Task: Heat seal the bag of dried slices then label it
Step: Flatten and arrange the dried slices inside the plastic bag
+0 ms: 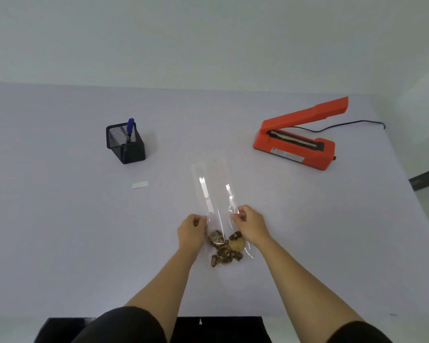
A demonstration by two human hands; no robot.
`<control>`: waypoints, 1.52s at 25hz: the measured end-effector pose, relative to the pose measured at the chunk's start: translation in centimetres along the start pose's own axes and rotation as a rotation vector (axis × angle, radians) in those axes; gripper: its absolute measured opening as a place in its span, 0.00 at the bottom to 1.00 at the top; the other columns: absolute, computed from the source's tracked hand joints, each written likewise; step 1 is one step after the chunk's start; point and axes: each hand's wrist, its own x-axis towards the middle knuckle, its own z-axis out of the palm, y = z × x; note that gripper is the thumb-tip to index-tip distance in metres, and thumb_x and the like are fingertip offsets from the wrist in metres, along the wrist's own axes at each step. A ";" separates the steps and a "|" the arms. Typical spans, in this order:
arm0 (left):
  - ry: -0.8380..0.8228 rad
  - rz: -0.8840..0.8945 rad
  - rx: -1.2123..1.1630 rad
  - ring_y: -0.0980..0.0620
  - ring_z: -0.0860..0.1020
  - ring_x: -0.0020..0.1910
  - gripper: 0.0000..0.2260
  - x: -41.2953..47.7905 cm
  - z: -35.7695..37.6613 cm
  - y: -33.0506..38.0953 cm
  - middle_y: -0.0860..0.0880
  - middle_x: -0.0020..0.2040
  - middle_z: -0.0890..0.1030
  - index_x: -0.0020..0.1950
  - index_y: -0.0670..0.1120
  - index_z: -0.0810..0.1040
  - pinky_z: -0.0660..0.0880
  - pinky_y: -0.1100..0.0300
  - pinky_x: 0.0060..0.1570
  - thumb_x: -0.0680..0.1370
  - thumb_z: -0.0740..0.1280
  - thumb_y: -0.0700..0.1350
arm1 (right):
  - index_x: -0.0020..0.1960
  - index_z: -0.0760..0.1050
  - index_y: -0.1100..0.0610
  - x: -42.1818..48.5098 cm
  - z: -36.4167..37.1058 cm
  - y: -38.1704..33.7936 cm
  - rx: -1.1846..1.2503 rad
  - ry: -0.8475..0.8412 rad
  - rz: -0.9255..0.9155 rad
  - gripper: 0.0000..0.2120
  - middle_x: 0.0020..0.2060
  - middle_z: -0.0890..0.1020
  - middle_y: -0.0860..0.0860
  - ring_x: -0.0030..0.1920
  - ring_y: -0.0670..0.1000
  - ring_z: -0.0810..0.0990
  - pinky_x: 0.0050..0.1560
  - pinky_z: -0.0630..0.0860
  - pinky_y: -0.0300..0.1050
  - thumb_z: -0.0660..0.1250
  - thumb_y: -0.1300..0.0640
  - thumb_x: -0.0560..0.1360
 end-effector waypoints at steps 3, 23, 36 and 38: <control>0.005 0.051 0.061 0.47 0.80 0.39 0.07 1.3 -3.0 -0.2 0.47 0.38 0.81 0.44 0.46 0.77 0.74 0.61 0.37 0.78 0.63 0.46 | 0.52 0.76 0.59 -0.6 2.3 -0.5 0.070 -0.017 0.003 0.07 0.44 0.79 0.50 0.44 0.49 0.77 0.42 0.71 0.35 0.65 0.57 0.76; -0.417 0.173 -0.050 0.47 0.82 0.47 0.13 3.4 -10.1 -0.4 0.45 0.44 0.85 0.51 0.47 0.70 0.78 0.55 0.52 0.73 0.72 0.47 | 0.48 0.73 0.56 -1.3 5.0 -4.0 0.469 -0.124 0.033 0.02 0.44 0.83 0.51 0.46 0.50 0.83 0.48 0.79 0.42 0.62 0.60 0.78; -0.510 0.056 -0.081 0.55 0.78 0.35 0.04 4.3 -9.3 0.0 0.47 0.38 0.81 0.44 0.44 0.81 0.74 0.64 0.38 0.72 0.72 0.39 | 0.49 0.64 0.51 -1.5 4.6 -4.0 0.391 -0.333 0.032 0.21 0.49 0.83 0.50 0.51 0.50 0.80 0.57 0.75 0.48 0.75 0.60 0.68; -0.517 0.053 -0.082 0.55 0.79 0.37 0.04 4.3 -9.3 0.0 0.48 0.38 0.82 0.45 0.44 0.81 0.76 0.64 0.39 0.71 0.73 0.39 | 0.49 0.63 0.51 -1.4 4.5 -4.0 0.342 -0.312 0.030 0.23 0.44 0.84 0.50 0.48 0.51 0.82 0.57 0.75 0.48 0.76 0.60 0.67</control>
